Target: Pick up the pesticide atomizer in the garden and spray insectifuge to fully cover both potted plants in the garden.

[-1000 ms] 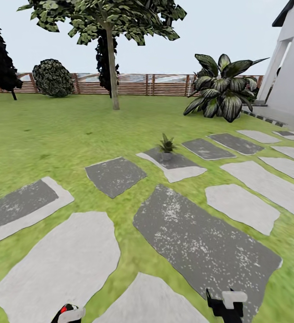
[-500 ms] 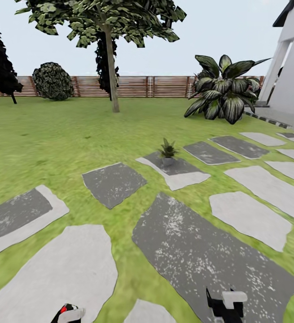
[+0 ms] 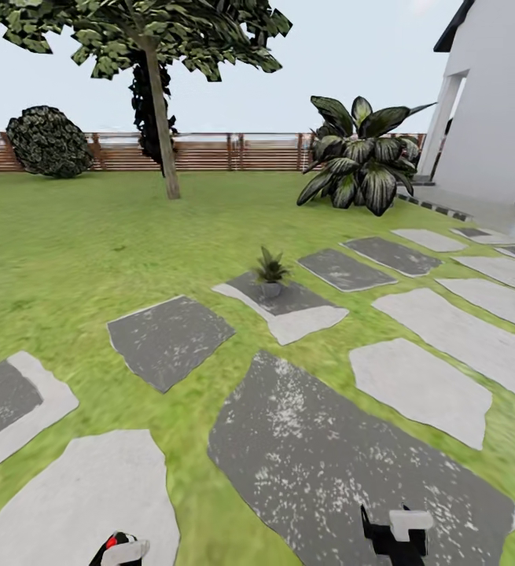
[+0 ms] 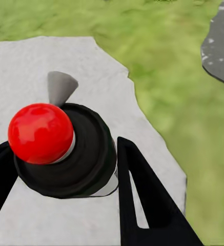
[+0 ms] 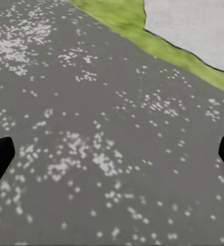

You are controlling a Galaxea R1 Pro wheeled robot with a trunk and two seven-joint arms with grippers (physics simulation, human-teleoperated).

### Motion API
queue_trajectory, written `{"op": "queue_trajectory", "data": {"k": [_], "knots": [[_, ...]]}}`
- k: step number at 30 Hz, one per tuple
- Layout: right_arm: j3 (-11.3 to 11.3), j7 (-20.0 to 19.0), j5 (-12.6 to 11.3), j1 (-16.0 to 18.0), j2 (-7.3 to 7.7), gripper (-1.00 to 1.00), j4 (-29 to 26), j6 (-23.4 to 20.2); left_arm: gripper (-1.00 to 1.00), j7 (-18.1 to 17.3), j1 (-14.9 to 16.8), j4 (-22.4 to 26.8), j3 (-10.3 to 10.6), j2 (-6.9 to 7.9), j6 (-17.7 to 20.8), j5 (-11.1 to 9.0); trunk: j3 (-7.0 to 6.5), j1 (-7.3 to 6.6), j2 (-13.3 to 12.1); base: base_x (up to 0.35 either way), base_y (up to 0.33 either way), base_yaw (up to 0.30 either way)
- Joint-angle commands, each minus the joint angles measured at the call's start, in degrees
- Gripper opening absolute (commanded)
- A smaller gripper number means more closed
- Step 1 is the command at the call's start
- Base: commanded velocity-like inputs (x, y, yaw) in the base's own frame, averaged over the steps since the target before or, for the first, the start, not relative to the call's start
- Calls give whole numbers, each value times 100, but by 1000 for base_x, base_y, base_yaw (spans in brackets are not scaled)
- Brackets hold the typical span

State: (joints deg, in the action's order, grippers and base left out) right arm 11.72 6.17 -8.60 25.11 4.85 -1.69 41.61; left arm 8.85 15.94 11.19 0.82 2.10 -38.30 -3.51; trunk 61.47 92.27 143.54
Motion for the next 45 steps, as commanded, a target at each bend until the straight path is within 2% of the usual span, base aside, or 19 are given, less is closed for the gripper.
{"op": "queue_trajectory", "data": {"k": [1, 18, 28, 39, 45], "knots": [[50, 15, -47, 2, -1, 100, 2, 13, -100, -6, 2, -3, 9, 1, -19, -36, 5, 2, 2, 337, 0, -12], [48, 15, -46, 4, -2, 100, 2, 13, -100, -6, -3, 3, 6, 7, -20, -46, 5, 2, 2, 338, 0, -5], [50, 18, -46, 5, -2, 100, 2, 13, -100, -6, -3, 6, 6, 9, -20, -53, 5, 2, 2, 339, 0, -237], [50, 16, -48, 2, -10, 100, 2, 13, -100, -6, -1, -1, 6, 9, -20, -46, 5, 2, 2, 339, 0, -28], [49, 11, -53, 3, -6, 100, 2, 13, -100, -6, -3, 5, 6, 9, -20, -45, 5, 2, 2, 339, 0, -206]]}}
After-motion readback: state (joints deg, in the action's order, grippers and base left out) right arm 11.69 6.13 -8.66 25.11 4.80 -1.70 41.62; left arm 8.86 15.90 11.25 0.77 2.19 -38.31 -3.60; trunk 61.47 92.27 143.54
